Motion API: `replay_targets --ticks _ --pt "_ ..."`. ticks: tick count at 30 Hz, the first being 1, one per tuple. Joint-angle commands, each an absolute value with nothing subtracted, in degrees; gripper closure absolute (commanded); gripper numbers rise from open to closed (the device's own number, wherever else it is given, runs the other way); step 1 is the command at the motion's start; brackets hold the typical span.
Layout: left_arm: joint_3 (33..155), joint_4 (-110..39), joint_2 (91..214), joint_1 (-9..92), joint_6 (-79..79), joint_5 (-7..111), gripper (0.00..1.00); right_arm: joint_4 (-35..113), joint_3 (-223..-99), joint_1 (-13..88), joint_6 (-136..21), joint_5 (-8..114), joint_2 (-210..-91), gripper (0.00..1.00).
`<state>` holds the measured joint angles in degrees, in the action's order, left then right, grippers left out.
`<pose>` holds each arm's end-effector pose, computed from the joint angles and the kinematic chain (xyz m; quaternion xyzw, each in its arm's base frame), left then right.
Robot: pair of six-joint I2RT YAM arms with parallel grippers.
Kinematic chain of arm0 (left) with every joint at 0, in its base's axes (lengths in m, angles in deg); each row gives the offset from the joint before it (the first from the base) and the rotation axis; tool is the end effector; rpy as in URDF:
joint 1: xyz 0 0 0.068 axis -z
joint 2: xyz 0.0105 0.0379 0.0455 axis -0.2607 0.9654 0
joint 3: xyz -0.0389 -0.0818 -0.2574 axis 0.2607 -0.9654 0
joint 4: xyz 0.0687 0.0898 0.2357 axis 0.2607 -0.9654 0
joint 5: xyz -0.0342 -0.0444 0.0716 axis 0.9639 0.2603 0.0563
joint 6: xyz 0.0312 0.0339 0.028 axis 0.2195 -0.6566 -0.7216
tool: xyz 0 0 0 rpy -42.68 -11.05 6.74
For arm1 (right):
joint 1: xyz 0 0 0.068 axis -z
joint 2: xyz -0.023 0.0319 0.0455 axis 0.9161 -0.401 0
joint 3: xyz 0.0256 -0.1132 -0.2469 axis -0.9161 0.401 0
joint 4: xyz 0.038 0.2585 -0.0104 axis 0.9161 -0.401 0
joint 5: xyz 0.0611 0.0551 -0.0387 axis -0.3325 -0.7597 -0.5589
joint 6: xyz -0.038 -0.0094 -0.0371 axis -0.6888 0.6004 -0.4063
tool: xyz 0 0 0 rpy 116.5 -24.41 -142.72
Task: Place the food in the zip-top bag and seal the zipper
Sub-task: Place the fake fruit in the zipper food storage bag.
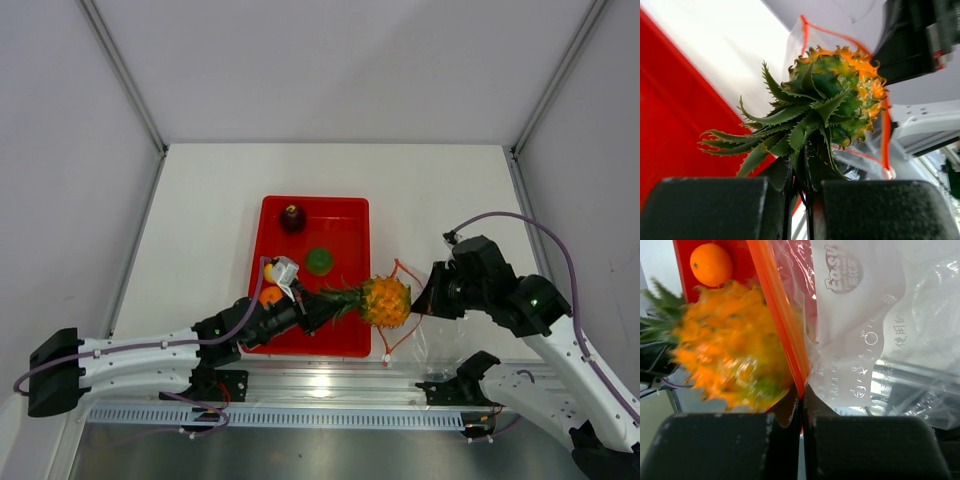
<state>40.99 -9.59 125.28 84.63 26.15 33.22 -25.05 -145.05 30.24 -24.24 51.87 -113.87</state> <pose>0.0746 -0.1817 0.2432 0.1331 0.6985 -0.5244 0.4684 0.0965 0.0771 0.3370 0.0084 0.9369 0.2682 0.2240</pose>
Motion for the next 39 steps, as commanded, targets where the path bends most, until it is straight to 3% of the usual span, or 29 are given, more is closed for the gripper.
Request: replay_targets --ticks 1,10,24,28,34,39 --pt "43.60 -17.59 124.40 84.63 26.91 31.50 1.00 -21.54 -147.62 30.68 -25.13 49.41 -113.92 1.00" --pt "54.94 -29.13 130.72 84.72 29.02 39.67 0.99 -20.84 -147.36 30.76 -27.33 51.18 -115.41 1.00" --pt "64.00 -22.21 138.28 84.72 31.12 53.04 1.00 -21.97 -150.16 30.76 -29.44 54.94 -117.96 1.00" --pt "64.18 -26.41 137.06 84.72 40.77 44.09 1.00 -23.56 -150.70 30.76 -30.49 56.98 -118.41 1.00" --pt "57.67 -20.35 132.93 84.72 52.64 29.07 0.99 -23.38 -149.82 30.68 -29.53 54.60 -117.00 1.00" --pt "63.03 -32.91 133.89 84.72 62.23 23.07 1.00 -23.91 -150.26 30.68 -29.53 55.74 -117.52 1.00"
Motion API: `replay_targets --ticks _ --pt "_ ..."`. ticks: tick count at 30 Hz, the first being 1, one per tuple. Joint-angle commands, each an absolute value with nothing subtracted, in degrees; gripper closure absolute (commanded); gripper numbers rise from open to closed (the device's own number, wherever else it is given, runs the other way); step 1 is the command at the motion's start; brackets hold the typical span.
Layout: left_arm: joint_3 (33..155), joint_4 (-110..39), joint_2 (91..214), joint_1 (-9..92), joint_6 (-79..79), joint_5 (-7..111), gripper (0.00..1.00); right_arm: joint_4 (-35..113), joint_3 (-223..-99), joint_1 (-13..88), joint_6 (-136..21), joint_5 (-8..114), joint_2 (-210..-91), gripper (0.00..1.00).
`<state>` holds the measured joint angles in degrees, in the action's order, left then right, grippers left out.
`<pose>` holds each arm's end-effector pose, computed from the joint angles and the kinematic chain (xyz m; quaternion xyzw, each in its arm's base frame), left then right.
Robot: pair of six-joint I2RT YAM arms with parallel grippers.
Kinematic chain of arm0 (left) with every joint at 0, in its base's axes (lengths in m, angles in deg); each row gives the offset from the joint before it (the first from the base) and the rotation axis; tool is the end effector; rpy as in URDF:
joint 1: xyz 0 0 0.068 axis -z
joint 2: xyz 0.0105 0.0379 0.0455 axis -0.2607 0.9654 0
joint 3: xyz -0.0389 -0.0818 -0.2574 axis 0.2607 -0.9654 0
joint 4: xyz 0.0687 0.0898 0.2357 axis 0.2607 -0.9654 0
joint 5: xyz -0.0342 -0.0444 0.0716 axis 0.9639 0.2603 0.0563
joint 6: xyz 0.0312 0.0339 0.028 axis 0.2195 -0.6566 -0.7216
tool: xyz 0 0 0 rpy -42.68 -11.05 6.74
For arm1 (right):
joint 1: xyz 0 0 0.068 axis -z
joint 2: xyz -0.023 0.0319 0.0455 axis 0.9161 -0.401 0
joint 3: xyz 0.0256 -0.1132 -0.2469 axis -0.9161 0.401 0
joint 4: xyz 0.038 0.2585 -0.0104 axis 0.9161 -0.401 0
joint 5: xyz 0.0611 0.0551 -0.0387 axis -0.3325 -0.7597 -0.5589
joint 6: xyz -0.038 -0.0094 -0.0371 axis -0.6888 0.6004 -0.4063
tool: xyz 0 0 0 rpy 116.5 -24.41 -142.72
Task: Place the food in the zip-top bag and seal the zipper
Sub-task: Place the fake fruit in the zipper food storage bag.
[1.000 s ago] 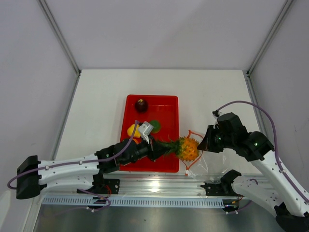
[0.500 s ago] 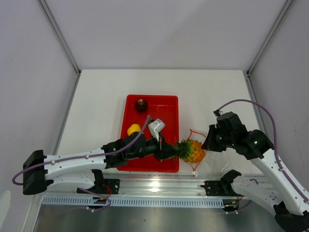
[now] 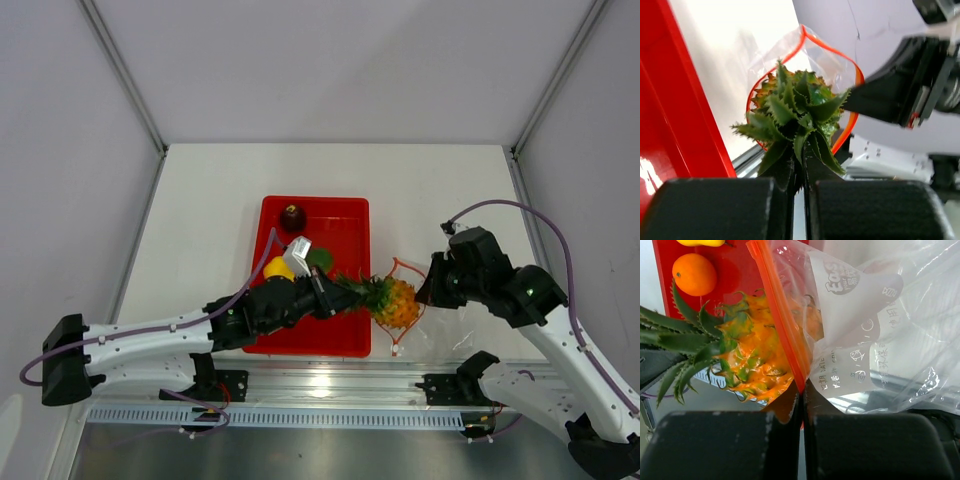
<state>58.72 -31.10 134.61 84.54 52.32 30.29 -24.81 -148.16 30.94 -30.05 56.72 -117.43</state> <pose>0.0898 -0.2163 0.2808 -0.0332 0.7840 -0.5259 0.3281 0.1095 0.0809 0.3460 -0.0189 0.9393 0.2220 0.2608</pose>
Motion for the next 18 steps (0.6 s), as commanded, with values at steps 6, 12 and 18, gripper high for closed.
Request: replay_targets --ticks 6,12,18 --pt "68.48 -38.29 136.70 84.81 65.51 20.25 0.99 -23.38 -149.56 30.15 -29.00 55.83 -117.26 1.00" --pt "66.82 -24.77 141.44 84.72 53.30 35.41 1.00 -24.88 -151.22 30.15 -29.26 60.22 -117.61 1.00" --pt "58.12 -3.67 143.39 85.25 52.74 45.31 0.99 -24.44 -151.93 30.85 -28.21 65.32 -118.22 1.00"
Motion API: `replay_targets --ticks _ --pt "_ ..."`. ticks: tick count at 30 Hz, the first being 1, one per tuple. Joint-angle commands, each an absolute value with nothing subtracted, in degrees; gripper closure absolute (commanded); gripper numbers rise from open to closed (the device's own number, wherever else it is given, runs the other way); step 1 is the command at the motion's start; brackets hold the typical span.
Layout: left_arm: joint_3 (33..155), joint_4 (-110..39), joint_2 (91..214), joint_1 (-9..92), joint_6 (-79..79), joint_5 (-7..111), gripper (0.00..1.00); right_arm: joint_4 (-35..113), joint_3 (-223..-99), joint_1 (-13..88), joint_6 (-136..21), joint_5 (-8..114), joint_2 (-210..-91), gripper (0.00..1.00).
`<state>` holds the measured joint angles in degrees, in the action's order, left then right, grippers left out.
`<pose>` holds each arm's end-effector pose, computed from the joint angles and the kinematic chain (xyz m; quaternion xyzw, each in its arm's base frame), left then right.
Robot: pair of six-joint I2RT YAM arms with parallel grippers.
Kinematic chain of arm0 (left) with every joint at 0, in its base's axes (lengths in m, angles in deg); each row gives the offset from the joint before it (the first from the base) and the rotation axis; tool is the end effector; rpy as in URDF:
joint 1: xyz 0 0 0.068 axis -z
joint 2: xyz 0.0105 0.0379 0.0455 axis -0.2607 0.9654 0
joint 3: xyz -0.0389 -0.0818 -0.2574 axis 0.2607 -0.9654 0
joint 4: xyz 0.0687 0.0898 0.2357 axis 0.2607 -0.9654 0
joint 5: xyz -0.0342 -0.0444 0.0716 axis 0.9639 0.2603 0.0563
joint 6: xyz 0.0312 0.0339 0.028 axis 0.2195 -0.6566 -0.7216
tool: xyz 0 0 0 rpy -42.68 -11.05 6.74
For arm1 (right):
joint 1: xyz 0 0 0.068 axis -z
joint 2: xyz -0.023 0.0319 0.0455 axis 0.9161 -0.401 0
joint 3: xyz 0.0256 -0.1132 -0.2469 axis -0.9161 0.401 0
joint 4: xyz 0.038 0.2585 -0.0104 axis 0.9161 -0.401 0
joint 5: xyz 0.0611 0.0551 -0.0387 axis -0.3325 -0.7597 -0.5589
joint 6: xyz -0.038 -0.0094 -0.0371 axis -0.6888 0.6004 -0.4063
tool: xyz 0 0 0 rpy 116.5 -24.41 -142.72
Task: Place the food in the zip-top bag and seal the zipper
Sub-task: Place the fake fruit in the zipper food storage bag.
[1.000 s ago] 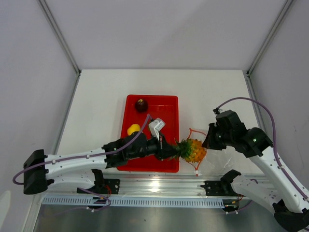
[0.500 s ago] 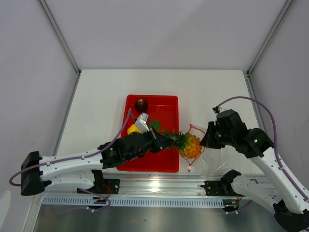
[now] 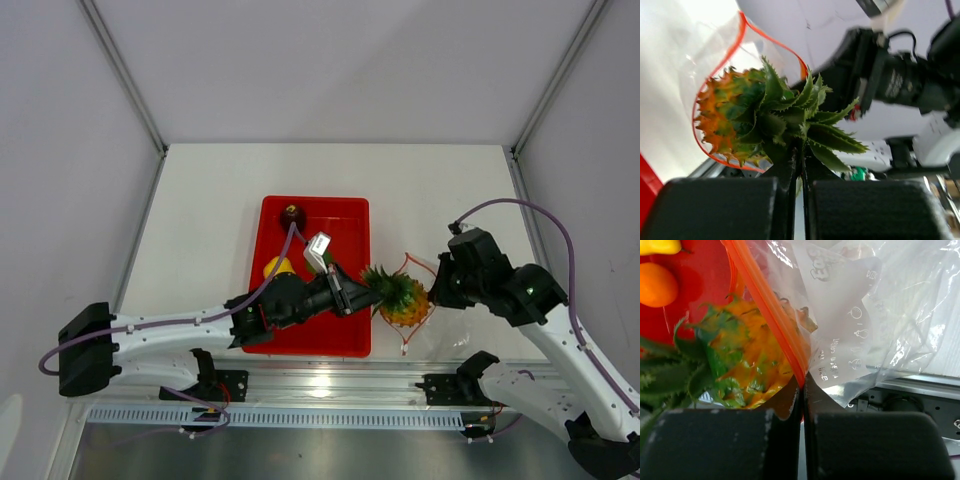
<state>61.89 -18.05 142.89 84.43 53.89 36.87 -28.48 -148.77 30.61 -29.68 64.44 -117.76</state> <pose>0.0982 -0.2486 0.2915 -0.0140 0.7418 -0.6002 0.2990 0.1082 0.0750 0.3441 0.0034 0.9492 0.1555 0.2735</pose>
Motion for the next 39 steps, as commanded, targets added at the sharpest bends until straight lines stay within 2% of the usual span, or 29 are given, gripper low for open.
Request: replay_targets --ticks 1,5,6,9,13,15,19,23,32,35,37,39 --pt "56.11 -0.43 143.21 85.42 53.27 44.96 0.99 -24.44 -152.28 30.94 -27.95 65.32 -118.57 1.00" --pt "51.18 1.35 140.32 86.04 55.12 39.69 1.00 -24.62 -153.51 31.03 -27.07 65.24 -119.19 1.00" --pt "47.17 2.49 138.05 87.61 55.30 34.37 0.99 -24.62 -153.77 31.29 -26.81 65.06 -119.28 1.00" --pt "40.82 15.93 136.53 89.91 52.05 27.64 0.99 -24.53 -154.22 31.38 -26.63 64.01 -119.37 1.00" --pt "43.42 17.71 140.64 88.15 50.65 37.11 0.99 -22.95 -153.69 31.55 -26.10 59.54 -119.37 1.00" --pt "47.64 12.28 143.19 87.54 49.24 41.50 0.99 -21.89 -153.16 31.56 -26.01 57.17 -119.37 1.00" --pt "61.93 6.21 151.88 87.36 40.83 58.26 1.00 -20.14 -151.76 31.64 -25.92 53.64 -119.81 1.00" --pt "69.62 -2.41 156.12 87.27 33.08 67.26 0.99 -20.22 -151.75 31.64 -26.71 53.54 -119.11 1.00" --pt "56.21 4.25 149.28 87.01 35.00 54.99 1.00 -23.03 -151.84 32.17 -28.21 57.15 -118.40 1.00" --pt "53.29 7.33 149.53 87.01 35.79 54.27 0.99 -23.38 -151.93 32.35 -28.30 57.76 -118.40 1.00" --pt "55.11 4.89 152.15 87.01 35.44 56.10 0.99 -23.73 -152.19 32.43 -28.38 58.12 -118.49 1.00" --pt "58.27 -3.97 155.23 87.18 35.18 58.82 1.00 -23.82 -152.46 32.52 -28.47 58.29 -118.40 1.00"
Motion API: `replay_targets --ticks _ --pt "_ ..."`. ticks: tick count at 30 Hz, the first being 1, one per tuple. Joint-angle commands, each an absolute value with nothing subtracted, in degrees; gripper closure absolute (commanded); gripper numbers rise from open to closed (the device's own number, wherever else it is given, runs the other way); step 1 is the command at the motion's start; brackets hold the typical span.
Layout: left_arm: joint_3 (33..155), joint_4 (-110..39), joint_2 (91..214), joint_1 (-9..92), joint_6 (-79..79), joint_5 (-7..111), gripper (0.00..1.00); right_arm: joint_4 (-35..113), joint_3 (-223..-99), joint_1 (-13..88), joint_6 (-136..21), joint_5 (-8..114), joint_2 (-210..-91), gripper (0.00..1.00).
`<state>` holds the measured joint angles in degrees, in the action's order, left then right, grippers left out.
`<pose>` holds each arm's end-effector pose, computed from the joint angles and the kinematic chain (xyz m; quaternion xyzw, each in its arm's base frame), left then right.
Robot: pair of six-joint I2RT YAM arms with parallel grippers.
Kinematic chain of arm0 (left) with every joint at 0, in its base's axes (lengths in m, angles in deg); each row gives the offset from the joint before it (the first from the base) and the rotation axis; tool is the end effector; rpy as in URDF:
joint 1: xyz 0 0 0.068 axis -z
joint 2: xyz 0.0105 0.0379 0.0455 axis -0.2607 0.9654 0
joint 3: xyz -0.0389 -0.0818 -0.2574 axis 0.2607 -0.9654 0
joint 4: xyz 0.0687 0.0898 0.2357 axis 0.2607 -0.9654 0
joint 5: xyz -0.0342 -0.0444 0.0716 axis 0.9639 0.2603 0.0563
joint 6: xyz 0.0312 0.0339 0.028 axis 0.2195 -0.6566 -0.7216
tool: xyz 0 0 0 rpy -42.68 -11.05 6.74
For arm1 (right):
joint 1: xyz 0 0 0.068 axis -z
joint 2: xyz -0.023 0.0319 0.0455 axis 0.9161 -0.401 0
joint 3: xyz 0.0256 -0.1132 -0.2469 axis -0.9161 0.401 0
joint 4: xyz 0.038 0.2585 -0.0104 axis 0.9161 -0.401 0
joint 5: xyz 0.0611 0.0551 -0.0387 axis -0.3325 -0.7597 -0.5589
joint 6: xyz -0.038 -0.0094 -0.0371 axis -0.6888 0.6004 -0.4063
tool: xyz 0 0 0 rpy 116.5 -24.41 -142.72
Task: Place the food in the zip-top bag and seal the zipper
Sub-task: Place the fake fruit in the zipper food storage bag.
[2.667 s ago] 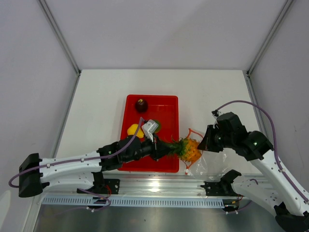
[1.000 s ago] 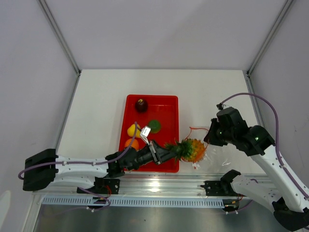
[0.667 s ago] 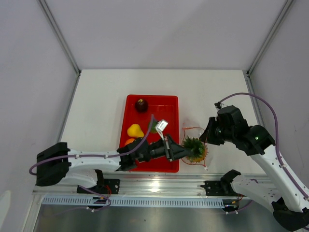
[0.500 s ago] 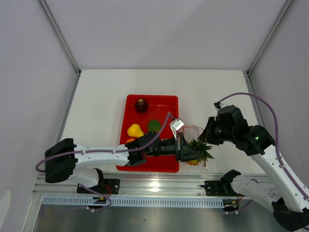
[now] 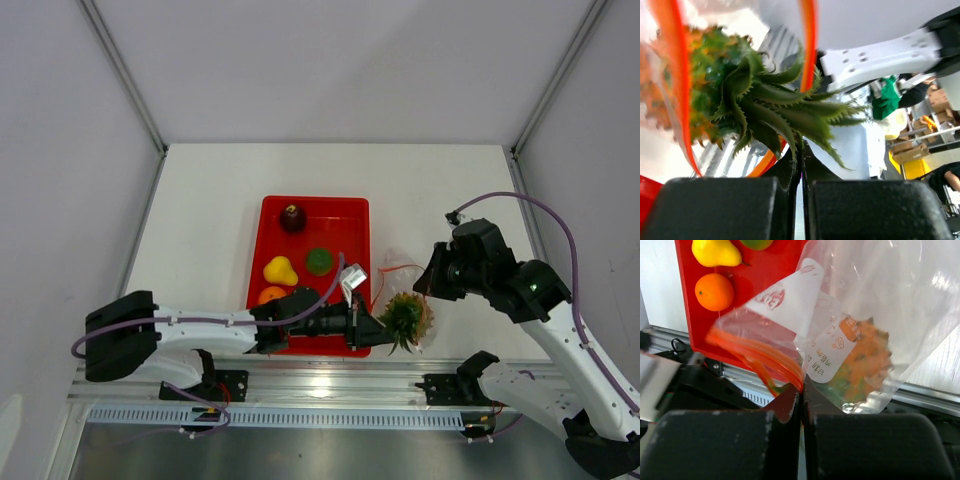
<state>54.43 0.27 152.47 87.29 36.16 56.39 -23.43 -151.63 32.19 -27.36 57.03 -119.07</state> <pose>0.0789 -0.2714 0.2386 0.2288 0.6974 -0.6239 0.2684 0.1166 0.0819 0.3621 0.0132 0.9296 0.2382 0.2810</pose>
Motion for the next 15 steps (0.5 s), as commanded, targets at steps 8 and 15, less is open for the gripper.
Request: replay_targets --ticks 8,15 --pt "71.02 -10.23 167.37 89.11 37.55 66.66 0.99 -24.35 -152.90 33.14 -29.53 58.99 -119.46 1.00" --pt "74.90 -27.73 166.51 89.03 35.97 57.53 0.79 -24.79 -152.11 33.31 -29.44 59.44 -118.93 1.00"
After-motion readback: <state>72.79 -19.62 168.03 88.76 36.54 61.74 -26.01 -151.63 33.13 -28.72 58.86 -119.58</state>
